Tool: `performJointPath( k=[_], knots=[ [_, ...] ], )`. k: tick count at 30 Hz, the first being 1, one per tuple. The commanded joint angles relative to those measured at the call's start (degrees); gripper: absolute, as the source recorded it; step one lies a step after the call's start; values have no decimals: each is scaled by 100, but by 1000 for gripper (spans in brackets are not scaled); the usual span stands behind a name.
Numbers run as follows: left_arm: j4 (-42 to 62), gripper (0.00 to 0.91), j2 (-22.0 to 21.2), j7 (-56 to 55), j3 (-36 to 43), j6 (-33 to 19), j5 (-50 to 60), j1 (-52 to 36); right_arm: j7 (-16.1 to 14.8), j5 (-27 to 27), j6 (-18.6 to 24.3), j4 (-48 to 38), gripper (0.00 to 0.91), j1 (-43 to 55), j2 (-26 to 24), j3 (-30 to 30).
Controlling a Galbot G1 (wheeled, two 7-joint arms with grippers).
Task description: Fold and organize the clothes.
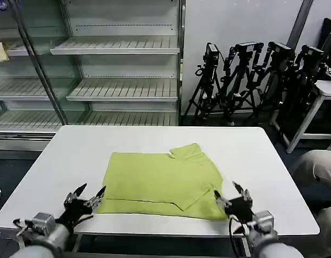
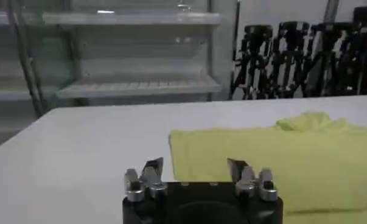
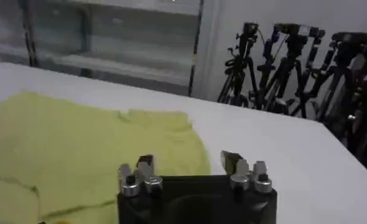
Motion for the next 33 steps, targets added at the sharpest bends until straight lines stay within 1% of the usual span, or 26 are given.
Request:
performJointPath(
  k=[1, 3, 6, 11, 16, 18, 19, 21, 26, 33],
  knots=[
    [1801, 907, 325, 153, 609, 129, -239, -2261, 438, 109, -103, -1396, 907, 2050, 319, -873],
    [2006, 907, 348, 187, 735, 167, -238, -2481, 529, 141, -101, -1771, 907, 2349, 449, -1004],
    [2300, 907, 336, 224, 933, 228, -228, -2774, 635, 226, -99, -2103, 907, 2613, 571, -1103],
    [3007, 907, 265, 306, 1329, 22, 7, -3250, 811, 287, -97, -2837, 907, 3077, 823, -1232],
    [3484, 907, 102, 400, 1505, 20, 380, -3612, 881, 392, -92, -3525, 907, 3370, 994, -1238],
    [3625, 907, 111, 414, 1560, 46, 481, -3686, 971, 571, -92, -3798, 907, 3513, 1069, -1205],
    [3701, 907, 129, 445, 1596, 129, 492, -3736, 998, 584, -93, -3951, 907, 3581, 1109, -1195],
    [3795, 907, 134, 501, 1659, 129, 513, -3791, 1024, 621, -92, -4187, 907, 3685, 1161, -1170],
    [3941, 907, 19, 567, 1750, 166, 486, -3898, 914, 635, -88, -4552, 907, 3854, 1272, -1099],
    [4221, 907, -48, 527, 1763, 254, 514, -4065, 763, 468, -68, -4848, 907, 4017, 1361, -1120]
  ],
)
